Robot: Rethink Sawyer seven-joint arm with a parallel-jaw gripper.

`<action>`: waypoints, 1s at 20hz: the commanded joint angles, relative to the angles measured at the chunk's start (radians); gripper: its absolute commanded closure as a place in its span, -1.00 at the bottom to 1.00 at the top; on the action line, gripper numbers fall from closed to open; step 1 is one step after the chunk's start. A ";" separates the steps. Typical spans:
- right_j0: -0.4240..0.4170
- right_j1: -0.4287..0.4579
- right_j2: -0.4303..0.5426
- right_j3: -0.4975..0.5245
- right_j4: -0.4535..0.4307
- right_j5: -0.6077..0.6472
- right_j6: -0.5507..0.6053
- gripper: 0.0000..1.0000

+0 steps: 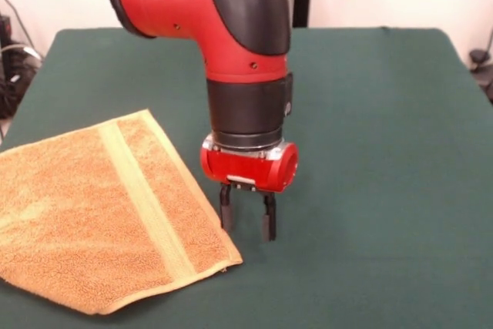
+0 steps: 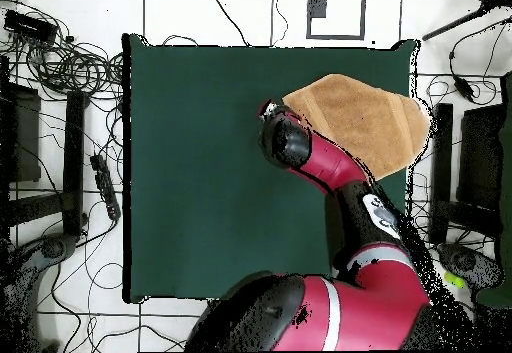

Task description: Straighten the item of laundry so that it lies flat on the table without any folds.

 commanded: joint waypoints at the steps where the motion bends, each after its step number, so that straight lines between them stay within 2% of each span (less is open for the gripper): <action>1: 0.037 -0.129 0.018 0.035 0.097 0.219 0.229 -1.00; 5: 0.032 -0.176 0.017 0.029 0.120 0.313 0.238 -1.00; 8: 0.021 -0.169 0.033 0.056 0.119 0.261 0.224 -1.00; 14: -0.013 -0.058 0.071 0.088 0.042 0.032 0.186 -1.00; 20: -0.036 -0.026 0.083 0.090 0.008 0.005 0.140 -1.00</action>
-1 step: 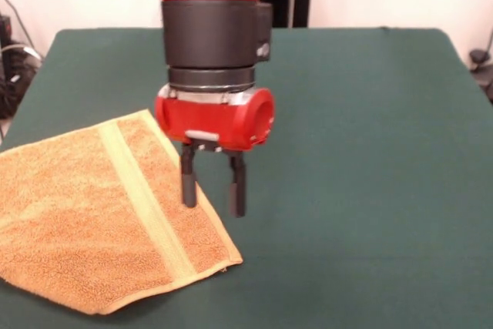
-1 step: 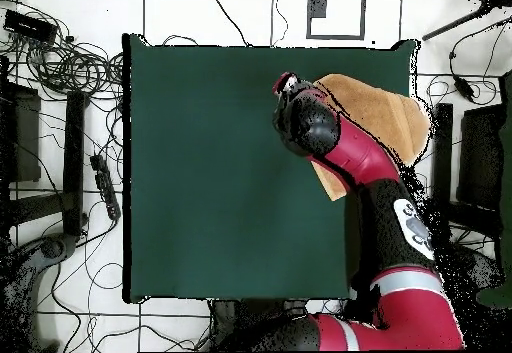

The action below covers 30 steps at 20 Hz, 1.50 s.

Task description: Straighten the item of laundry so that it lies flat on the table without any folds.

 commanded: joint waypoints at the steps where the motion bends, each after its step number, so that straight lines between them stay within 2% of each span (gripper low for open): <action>1: 0.001 0.107 0.081 0.087 -0.051 -0.032 0.138 -1.00; 8: 0.068 0.125 0.019 0.051 -0.001 -0.039 0.179 -1.00; 13: 0.162 0.119 -0.083 0.002 0.065 0.040 0.224 -1.00; 16: 0.173 0.107 -0.096 -0.003 0.082 0.068 0.228 -1.00; 18: 0.159 0.111 -0.086 -0.001 0.071 0.059 0.207 -1.00; 20: 0.093 0.132 -0.023 0.027 0.021 -0.019 0.166 -1.00; 23: 0.009 0.156 0.056 0.037 -0.028 -0.043 0.120 -1.00; 26: -0.025 0.164 0.086 0.035 -0.054 -0.044 0.101 -1.00; 30: -0.012 0.177 0.071 0.021 -0.063 -0.055 0.114 -1.00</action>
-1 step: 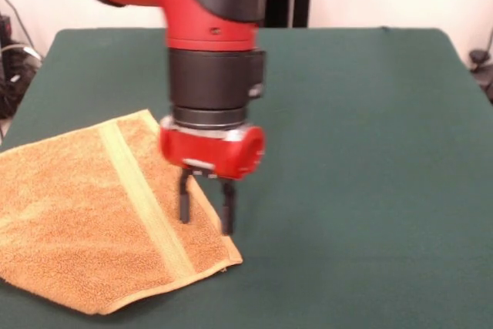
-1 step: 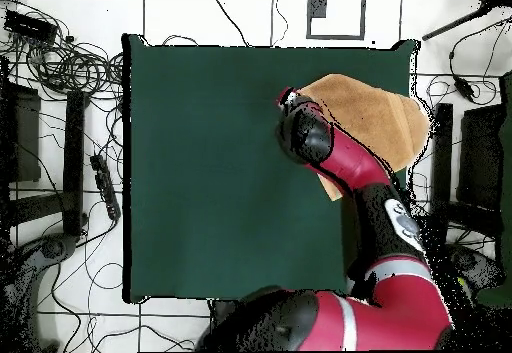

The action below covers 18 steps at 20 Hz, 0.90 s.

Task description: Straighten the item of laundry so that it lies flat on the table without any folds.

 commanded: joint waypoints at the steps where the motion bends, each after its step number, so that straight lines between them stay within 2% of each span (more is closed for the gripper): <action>1: -0.001 0.106 0.100 0.021 -0.044 -0.016 0.117 -1.00; 4: 0.015 0.125 0.086 0.004 -0.038 -0.031 0.137 -1.00; 8: 0.085 0.146 0.027 -0.015 0.002 -0.075 0.186 -1.00; 12: 0.129 0.154 -0.015 -0.039 0.040 -0.048 0.201 -1.00; 18: 0.143 0.159 -0.029 -0.048 0.052 -0.039 0.199 -1.00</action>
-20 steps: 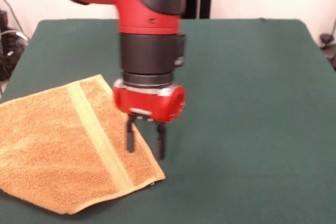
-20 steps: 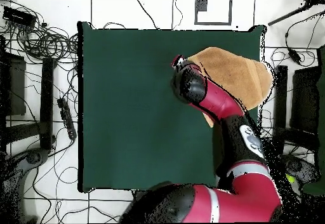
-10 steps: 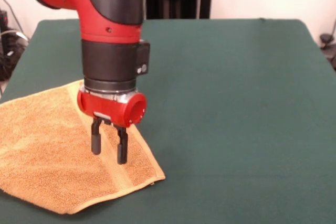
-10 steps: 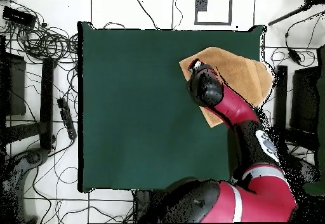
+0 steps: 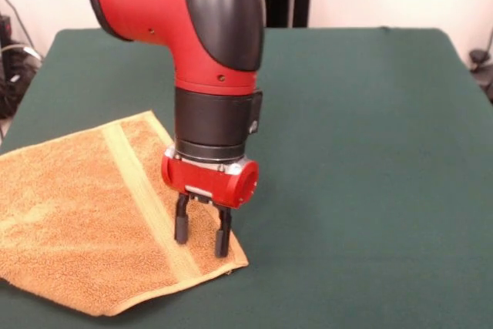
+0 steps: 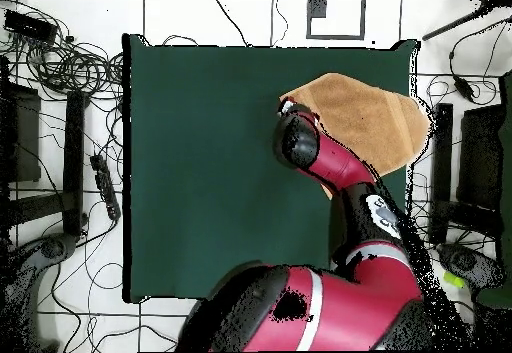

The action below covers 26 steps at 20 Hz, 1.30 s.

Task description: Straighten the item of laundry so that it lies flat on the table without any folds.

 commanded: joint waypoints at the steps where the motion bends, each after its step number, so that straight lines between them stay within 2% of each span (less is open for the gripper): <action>1: 0.063 0.041 0.044 0.014 0.048 0.050 0.197 -1.00; 7: 0.017 0.031 0.086 0.033 0.011 0.051 0.171 -1.00; 16: 0.033 -0.006 0.080 0.063 0.024 0.060 0.192 -1.00; 26: 0.049 -0.148 0.087 0.144 0.074 0.158 0.235 -1.00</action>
